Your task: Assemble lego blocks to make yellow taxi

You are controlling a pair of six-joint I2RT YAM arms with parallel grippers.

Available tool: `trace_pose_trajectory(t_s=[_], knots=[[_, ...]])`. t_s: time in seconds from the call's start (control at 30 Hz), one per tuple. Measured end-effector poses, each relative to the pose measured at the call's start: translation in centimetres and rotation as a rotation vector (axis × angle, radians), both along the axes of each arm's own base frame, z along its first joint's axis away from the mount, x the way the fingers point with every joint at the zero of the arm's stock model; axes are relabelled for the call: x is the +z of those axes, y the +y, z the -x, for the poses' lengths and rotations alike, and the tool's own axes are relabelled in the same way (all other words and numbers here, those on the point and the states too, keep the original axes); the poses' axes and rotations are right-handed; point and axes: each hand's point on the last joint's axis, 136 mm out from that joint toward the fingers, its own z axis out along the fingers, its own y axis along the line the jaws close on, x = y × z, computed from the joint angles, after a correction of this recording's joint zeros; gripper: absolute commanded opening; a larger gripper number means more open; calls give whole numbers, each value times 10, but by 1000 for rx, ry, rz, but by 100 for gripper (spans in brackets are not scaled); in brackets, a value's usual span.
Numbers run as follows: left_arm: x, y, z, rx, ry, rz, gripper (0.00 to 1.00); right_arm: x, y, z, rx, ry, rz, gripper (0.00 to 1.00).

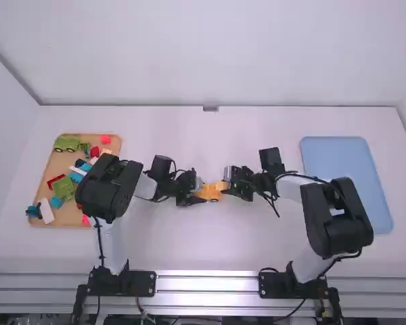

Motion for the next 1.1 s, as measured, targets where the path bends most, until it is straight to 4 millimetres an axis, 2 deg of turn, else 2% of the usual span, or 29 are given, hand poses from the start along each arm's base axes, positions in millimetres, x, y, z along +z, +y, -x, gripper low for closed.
trace_pose_trajectory(t_s=[0.23,0.37,0.5,0.83,1.0,1.1], knots=[[0,1,-8,18,5,-21,39,0,16,-5,10,-19,17,19],[0,1,-10,24,-1,-25,37,-10,22,-13,13,17,26,18],[0,1,-11,25,-2,-26,35,-20,20,-12,28,85,40,18],[0,1,-11,26,0,-27,36,-17,20,-13,60,51,38,18],[0,1,-9,20,9,-23,39,-37,24,-11,72,95,42,18],[-1,1,-9,21,10,-23,40,-37,22,-9,75,108,35,18]])
